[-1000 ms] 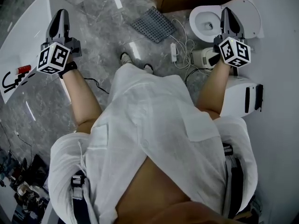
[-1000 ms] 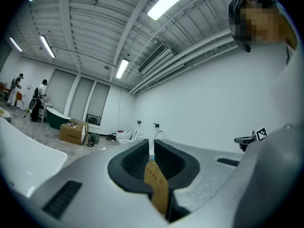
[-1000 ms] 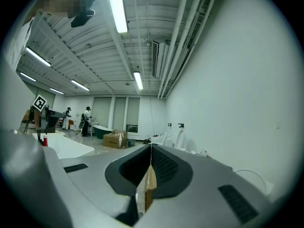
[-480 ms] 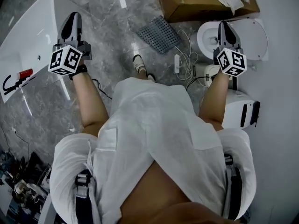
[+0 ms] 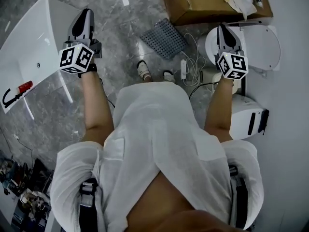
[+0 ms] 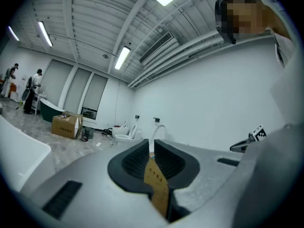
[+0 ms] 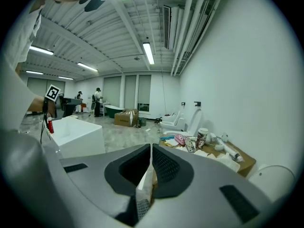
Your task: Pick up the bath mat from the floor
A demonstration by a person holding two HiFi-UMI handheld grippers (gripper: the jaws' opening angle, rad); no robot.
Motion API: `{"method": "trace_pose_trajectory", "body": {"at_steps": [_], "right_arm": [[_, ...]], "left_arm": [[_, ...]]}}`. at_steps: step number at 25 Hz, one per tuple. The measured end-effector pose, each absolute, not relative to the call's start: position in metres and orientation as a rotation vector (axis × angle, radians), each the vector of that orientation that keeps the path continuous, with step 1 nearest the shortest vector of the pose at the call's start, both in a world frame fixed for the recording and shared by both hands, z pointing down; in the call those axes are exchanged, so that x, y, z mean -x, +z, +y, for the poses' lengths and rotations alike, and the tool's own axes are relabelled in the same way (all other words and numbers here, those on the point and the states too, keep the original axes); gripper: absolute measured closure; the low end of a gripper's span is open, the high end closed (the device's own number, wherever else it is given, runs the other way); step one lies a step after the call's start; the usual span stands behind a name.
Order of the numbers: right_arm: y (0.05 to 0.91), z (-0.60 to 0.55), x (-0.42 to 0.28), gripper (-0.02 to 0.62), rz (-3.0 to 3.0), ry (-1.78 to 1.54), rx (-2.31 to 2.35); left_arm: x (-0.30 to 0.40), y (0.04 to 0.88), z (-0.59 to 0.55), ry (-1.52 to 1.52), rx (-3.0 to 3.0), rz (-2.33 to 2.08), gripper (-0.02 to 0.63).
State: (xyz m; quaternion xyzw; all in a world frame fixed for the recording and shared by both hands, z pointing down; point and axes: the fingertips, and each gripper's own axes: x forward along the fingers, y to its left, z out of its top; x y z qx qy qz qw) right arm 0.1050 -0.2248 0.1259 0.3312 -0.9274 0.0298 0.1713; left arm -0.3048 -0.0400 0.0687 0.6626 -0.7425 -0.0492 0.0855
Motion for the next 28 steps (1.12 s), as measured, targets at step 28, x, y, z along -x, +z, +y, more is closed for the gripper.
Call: {"method": "trace_pose_trajectory", "body": {"at_steps": [28], "right_arm": [[0.683, -0.259, -0.026, 0.399, -2.346, 0.293, -0.499]], "left_arm": [[0.256, 0.517, -0.148, -0.072, -2.041, -2.122, 0.565]]}}
